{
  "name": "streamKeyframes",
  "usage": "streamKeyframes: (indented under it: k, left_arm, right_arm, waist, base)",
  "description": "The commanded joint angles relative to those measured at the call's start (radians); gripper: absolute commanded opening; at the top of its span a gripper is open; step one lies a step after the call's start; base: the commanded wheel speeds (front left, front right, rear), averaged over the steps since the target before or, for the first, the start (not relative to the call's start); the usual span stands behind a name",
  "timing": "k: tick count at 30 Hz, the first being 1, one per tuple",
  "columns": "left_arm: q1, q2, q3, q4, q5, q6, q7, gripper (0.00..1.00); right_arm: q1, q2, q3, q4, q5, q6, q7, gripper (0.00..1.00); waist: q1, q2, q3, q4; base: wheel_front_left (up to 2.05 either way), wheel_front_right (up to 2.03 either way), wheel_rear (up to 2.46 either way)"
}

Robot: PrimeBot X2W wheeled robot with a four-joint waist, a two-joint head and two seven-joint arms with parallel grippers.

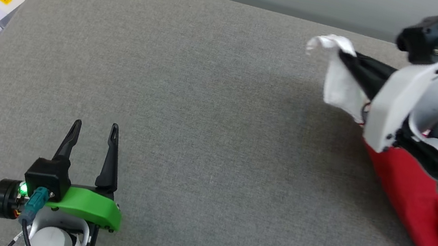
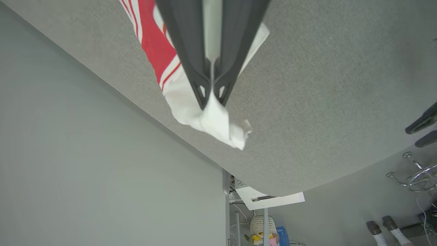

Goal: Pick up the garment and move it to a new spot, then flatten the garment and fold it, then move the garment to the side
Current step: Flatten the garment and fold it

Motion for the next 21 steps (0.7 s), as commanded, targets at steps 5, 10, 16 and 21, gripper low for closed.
streamKeyframes:
  k: [5,10,16,21]
  left_arm:
    - [-0.026,-0.002,-0.017,-0.002,-0.024,0.016,-0.006,1.0]
    - [-0.049,-0.002,-0.028,0.001,-0.039,0.027,-0.006,1.0]
    - [-0.068,-0.002,-0.042,-0.001,-0.053,0.041,-0.006,1.0]
    - [-0.084,-0.002,-0.052,0.004,-0.058,0.044,-0.006,1.0]
  right_arm:
    - [-0.096,0.125,0.139,0.078,-0.036,-0.001,-0.01,0.0]
    - [-0.136,0.232,0.301,0.193,-0.044,-0.001,-0.048,0.0]
    - [-0.13,0.321,0.486,0.362,-0.026,-0.001,-0.064,0.0]
    - [-0.089,0.368,0.558,0.494,-0.019,-0.001,-0.052,0.0]
  waist:
    - [0.0,0.0,0.068,0.052]
    - [0.0,0.0,0.112,0.072]
    - [0.0,0.0,0.153,0.081]
    - [0.0,0.0,0.173,0.083]
  base:
    - [0.0,0.0,0.0]
    - [0.0,0.0,0.0]
    - [0.0,0.0,0.0]
    - [0.0,0.0,0.0]
